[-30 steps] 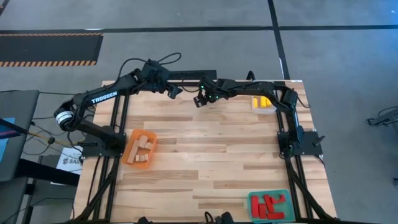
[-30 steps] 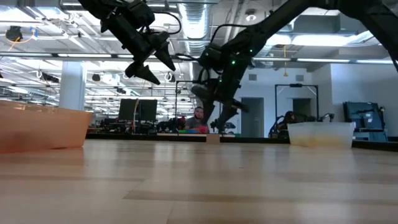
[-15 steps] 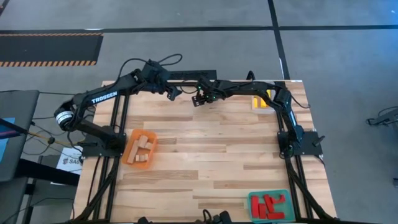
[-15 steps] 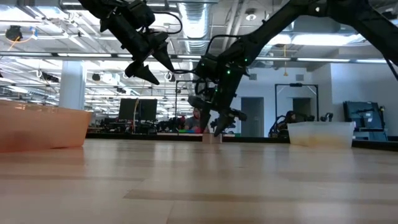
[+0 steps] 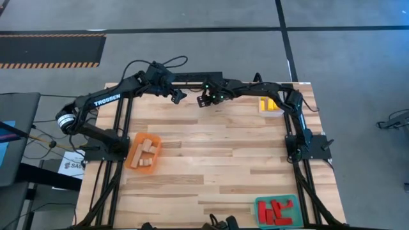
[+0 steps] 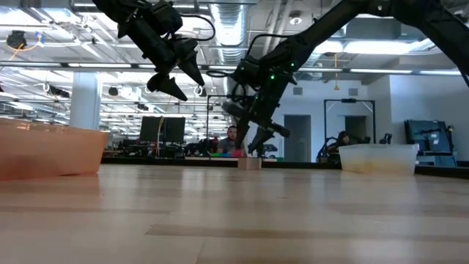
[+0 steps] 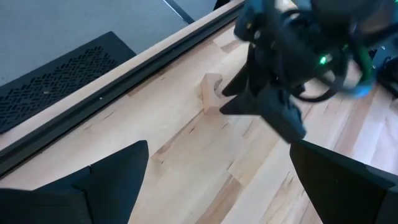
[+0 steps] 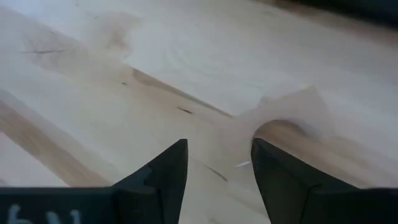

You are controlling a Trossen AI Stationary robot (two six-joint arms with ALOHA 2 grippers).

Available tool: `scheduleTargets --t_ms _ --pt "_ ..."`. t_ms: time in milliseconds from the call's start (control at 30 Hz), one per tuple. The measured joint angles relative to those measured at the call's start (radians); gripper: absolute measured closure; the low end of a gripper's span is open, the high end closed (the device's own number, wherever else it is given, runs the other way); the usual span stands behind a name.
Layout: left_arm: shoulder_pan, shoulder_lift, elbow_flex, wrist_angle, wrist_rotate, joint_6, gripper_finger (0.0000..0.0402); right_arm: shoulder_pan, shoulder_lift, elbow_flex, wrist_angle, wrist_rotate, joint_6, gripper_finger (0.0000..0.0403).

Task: Sort & place blocks by color
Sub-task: Put the brown block into the orange bin

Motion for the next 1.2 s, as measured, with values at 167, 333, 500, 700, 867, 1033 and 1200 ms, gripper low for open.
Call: scheduleTargets --t_ms 167,333,500,700,867,1033,1200 --pt "-0.003 0.028 0.001 0.003 0.000 -0.055 0.0022 -0.028 -0.055 0.000 -0.044 -0.046 -0.045 0.0209" --pt "-0.047 0.141 0.002 0.045 -0.016 -0.075 0.0022 -0.047 -0.187 0.000 -0.227 -0.071 -0.156 0.0209" --pt "-0.099 0.280 0.082 0.099 -0.142 -0.074 0.0022 -0.047 -0.371 -0.001 -0.462 0.031 -0.266 0.0212" --pt "-0.154 0.496 0.305 0.041 -0.218 -0.035 0.0022 -0.072 -0.622 -0.052 -0.597 0.083 -0.322 0.0218" --pt "-0.154 0.697 0.585 -0.171 -0.217 -0.048 0.0022 -0.131 -0.818 -0.169 -0.633 0.082 -0.321 0.0218" --pt "-0.146 0.904 0.892 -0.450 -0.189 -0.034 0.0022 -0.223 -0.950 -0.310 -0.611 0.028 -0.299 0.0219" --pt "-0.136 1.077 1.153 -0.638 -0.163 -0.013 0.0022 -0.265 -1.005 -0.399 -0.582 -0.039 -0.291 0.0224"
